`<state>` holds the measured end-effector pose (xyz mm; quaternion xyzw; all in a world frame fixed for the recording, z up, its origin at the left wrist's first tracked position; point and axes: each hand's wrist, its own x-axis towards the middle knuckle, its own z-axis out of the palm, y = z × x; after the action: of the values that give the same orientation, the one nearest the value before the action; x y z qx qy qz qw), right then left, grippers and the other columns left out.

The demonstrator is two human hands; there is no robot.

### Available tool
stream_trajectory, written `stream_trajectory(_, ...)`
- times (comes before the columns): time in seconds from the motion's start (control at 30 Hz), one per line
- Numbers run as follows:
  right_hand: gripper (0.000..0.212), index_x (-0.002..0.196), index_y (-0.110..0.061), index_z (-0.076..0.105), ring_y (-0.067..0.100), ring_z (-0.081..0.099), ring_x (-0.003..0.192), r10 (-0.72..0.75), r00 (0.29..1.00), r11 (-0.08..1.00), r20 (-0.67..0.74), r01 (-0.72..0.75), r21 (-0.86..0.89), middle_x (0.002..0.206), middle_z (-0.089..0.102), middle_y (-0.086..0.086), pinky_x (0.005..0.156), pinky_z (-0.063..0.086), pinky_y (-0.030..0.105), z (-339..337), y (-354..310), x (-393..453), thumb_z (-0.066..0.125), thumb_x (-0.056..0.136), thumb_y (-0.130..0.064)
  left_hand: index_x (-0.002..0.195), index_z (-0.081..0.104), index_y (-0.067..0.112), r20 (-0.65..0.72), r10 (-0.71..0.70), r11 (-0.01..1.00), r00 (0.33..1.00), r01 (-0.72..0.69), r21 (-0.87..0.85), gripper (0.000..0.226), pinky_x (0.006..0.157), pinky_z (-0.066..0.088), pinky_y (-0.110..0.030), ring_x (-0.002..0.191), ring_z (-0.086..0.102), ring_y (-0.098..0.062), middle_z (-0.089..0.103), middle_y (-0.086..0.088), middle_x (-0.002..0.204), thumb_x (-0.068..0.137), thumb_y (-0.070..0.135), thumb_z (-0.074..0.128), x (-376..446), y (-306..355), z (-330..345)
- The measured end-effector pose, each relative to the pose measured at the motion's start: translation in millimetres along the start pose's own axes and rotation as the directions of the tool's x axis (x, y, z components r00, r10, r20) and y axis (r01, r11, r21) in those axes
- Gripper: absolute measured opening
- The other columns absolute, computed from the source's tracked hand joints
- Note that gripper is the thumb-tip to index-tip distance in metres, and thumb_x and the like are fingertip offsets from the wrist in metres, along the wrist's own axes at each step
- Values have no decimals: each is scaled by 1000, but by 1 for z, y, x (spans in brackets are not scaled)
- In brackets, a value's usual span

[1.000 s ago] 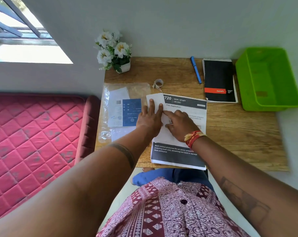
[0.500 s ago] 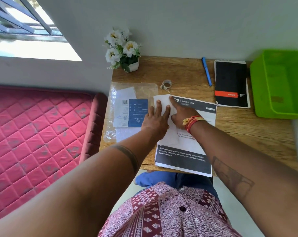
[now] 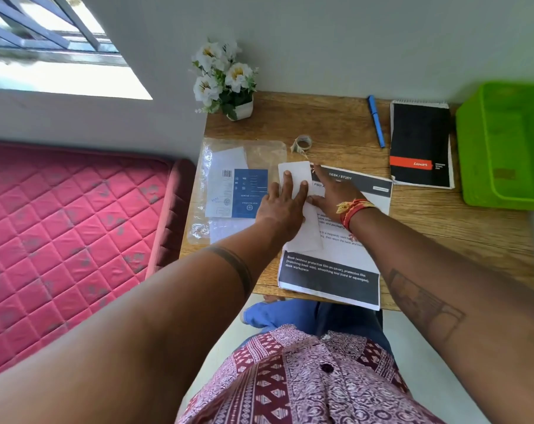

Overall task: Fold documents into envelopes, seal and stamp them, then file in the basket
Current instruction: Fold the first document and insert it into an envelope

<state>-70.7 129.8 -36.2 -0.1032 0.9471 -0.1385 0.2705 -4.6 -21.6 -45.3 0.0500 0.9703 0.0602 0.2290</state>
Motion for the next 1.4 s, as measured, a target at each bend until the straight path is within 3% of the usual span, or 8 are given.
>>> stream_trajectory(0.27, 110, 161, -35, -1, 39, 55, 130, 13, 998, 998, 69, -17, 57, 153, 47, 18, 104, 48, 44, 2, 5, -20, 79, 85, -42, 166, -6, 27, 49, 4, 997, 999, -7, 71, 85, 121, 26, -56, 154, 3, -48, -17, -17, 171, 105, 40, 52, 1, 2, -8)
stream_trajectory(0.4, 124, 159, -35, -10, 40, 60, 120, -19, 996, 999, 86, 21, -24, 142, 54, 24, 100, 51, 48, 3, 5, -33, 84, 78, -43, 165, -8, 26, 68, 6, 995, 998, -13, 103, 87, 121, 25, -56, 154, 3, -50, -18, -17, 171, 105, 36, 54, 1, 7, -13)
stream_trajectory(0.63, 128, 159, -38, -11, 42, 43, 132, -48, 991, 981, 121, 70, -182, 147, 40, 21, 104, 44, 54, 15, 11, -54, 83, 73, -55, 165, -8, 27, 78, 8, 996, 997, -15, 86, 84, 121, 25, -56, 154, 4, -48, -19, -16, 171, 106, 38, 51, -1, 7, -16)
stream_trajectory(0.87, 133, 159, -36, -10, 39, 38, 134, -80, 986, 961, 144, 115, -250, 148, 35, 15, 100, 45, 54, 17, 16, -61, 83, 68, -62, 165, -2, 33, 65, -10, 1000, 998, 9, 10, 87, 121, 26, -58, 154, 5, -43, -16, -9, 172, 103, 40, 58, -4, 6, -15)
stream_trajectory(0.97, 132, 159, -38, -8, 39, 37, 134, -111, 978, 957, 174, 152, -245, 149, 33, 15, 101, 45, 54, 14, 20, -58, 82, 67, -65, 165, 8, 33, 12, -24, 999, 1000, 25, -30, 83, 120, 29, -59, 154, 6, -39, -10, -6, 173, 101, 38, 61, -10, 6, -10)
stream_trajectory(1.1, 130, 160, -37, -6, 41, 35, 137, -163, 960, 951, 228, 215, -224, 154, 31, 17, 106, 42, 54, 6, 21, -52, 78, 67, -71, 150, 43, 22, -155, -60, 997, 986, 67, 44, 59, 113, 38, -54, 146, 29, -38, 18, -11, 168, 98, 37, 66, -26, 17, -2)
stream_trajectory(1.27, 100, 160, -36, -4, 46, 40, 136, -199, 950, 948, 240, 249, -199, 155, 34, 23, 110, 40, 55, 0, 24, -44, 60, 89, -63, 149, 45, 20, -190, -147, 989, 971, 145, -22, 53, 99, 48, -49, 133, 47, -35, 39, -8, 159, 100, 35, 61, -55, 37, 24)
stream_trajectory(1.4, 94, 160, -34, -2, 43, 44, 132, -229, 949, 939, 216, 275, -209, 150, 39, 21, 106, 44, 54, 0, 29, -45, 59, 92, -57, 152, 44, 26, -150, -231, 970, 961, 215, -112, 52, 106, 45, -51, 140, 41, -34, 36, -4, 163, 103, 36, 57, -62, 51, 29)
